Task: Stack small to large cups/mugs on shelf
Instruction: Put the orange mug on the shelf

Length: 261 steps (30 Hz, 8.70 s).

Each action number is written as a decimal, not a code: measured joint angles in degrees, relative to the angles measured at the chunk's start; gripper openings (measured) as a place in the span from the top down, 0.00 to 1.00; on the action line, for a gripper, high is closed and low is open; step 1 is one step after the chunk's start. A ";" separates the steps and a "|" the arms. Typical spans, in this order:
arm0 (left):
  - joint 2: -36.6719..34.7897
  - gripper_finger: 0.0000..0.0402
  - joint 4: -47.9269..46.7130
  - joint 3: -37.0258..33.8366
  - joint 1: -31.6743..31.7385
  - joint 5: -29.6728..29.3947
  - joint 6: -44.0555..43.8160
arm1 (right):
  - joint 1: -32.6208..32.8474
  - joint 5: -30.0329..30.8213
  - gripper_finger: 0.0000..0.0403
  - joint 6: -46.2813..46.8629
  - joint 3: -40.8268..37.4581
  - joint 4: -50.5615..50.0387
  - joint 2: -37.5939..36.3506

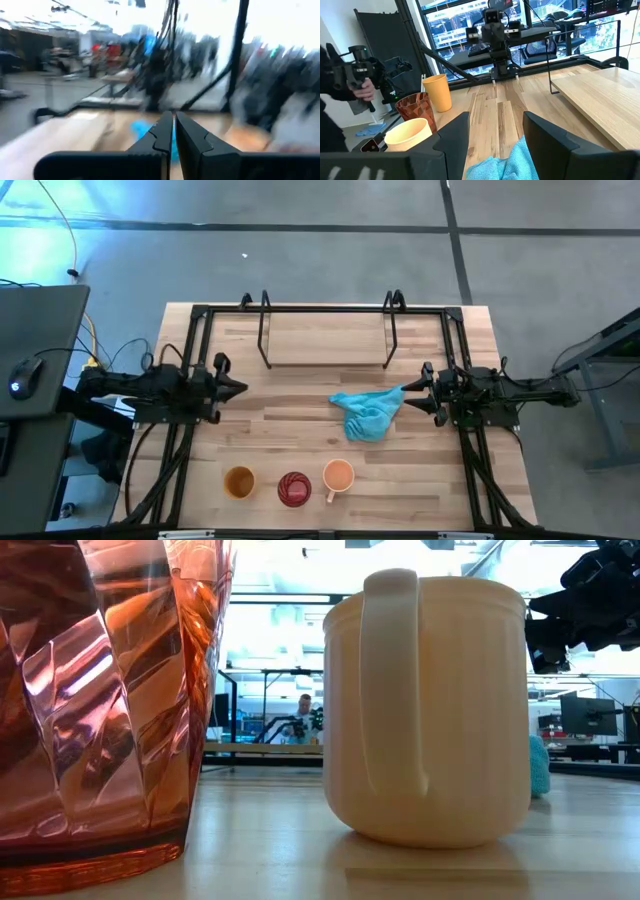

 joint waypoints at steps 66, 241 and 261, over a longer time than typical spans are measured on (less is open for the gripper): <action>0.04 0.97 9.35 -0.07 0.00 -9.55 -29.15 | -0.39 13.60 0.56 26.14 0.00 11.47 0.00; 0.02 0.97 7.52 -0.06 -0.02 2.64 -38.68 | 10.01 10.93 0.56 11.07 55.95 -21.53 62.27; 0.02 0.97 -5.17 -0.06 -0.02 2.79 -38.57 | 18.47 -2.17 0.56 32.65 56.43 -19.98 80.47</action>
